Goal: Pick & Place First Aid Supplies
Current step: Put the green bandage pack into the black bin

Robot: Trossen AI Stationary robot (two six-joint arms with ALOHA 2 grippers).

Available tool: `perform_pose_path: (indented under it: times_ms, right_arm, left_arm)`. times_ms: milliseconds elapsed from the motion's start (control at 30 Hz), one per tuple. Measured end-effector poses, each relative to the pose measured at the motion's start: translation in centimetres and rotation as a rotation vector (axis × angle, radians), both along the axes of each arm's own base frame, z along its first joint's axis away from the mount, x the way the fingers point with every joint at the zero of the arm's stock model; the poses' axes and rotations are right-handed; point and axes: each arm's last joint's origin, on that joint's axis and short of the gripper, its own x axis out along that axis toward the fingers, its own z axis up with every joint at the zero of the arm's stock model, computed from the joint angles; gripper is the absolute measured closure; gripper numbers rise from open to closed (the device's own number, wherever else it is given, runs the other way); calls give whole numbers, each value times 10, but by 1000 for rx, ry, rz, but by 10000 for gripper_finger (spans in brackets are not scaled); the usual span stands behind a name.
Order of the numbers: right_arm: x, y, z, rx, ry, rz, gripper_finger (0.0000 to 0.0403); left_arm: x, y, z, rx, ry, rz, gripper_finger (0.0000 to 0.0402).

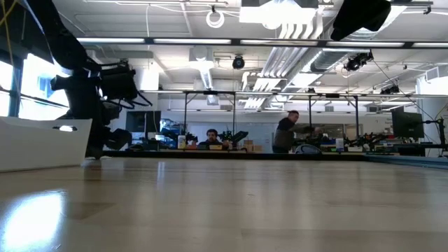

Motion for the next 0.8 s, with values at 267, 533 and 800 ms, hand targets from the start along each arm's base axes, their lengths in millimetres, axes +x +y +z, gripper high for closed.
perform_pose_path:
  times_ms: [267, 533, 800]
  right_arm:
    - [0, 0, 0, -2, -1, -1, 289]
    - [0, 0, 0, -1, -1, -1, 289]
    - [0, 0, 0, -5, -3, -3, 289]
  left_arm:
    - [16, -20, 9, 29, -67, -132, 401]
    - [18, -27, 12, 61, -70, -140, 401]
    - [17, -27, 12, 72, -72, -115, 330]
